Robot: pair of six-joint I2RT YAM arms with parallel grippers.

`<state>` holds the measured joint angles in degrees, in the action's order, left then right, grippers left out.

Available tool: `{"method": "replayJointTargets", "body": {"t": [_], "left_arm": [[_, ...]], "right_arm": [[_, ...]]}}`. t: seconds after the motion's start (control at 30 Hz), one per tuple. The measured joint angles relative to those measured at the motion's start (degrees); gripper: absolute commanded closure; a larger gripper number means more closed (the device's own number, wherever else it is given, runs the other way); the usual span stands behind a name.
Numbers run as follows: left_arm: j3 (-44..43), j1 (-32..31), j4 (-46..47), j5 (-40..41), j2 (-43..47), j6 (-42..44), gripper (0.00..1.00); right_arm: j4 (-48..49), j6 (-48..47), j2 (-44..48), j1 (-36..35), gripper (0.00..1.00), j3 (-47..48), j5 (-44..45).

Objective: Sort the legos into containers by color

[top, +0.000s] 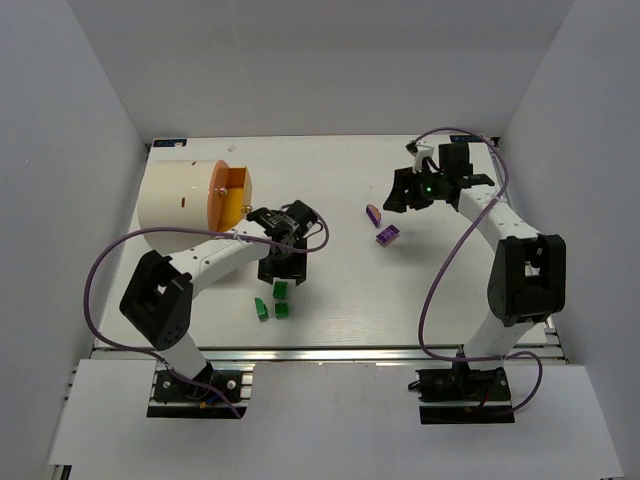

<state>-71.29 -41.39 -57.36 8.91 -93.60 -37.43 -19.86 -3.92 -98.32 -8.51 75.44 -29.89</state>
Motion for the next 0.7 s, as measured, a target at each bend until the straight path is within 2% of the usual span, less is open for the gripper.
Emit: {"method": "replayJointTargets", "body": {"t": [0.17,0.43,0.5,0.6,0.7], "left_arm": [[1.2,0.4,1.6,4.1,-4.4,1.1,0.28],[1.2,0.8,4.7,5.6,-11.5,2.7,0.30],[1.2,0.8,5.4,5.6,-11.9,3.0,0.34],[1.2,0.8,6.0,5.6,-12.3,3.4,0.46],[1.2,0.8,6.8,5.4,-12.7,3.7,0.50]], "right_arm": [[0.0,-0.6,0.8,0.5,0.31,-0.7,-1.5],[0.2,-0.7,1.9,0.7,0.31,-2.2,-2.7],[0.3,-0.7,1.9,0.7,0.31,-2.2,-2.9],[0.3,-0.7,1.9,0.9,0.31,-2.2,-3.3],[0.3,-0.7,1.9,1.0,0.31,-2.2,-3.3]]}}
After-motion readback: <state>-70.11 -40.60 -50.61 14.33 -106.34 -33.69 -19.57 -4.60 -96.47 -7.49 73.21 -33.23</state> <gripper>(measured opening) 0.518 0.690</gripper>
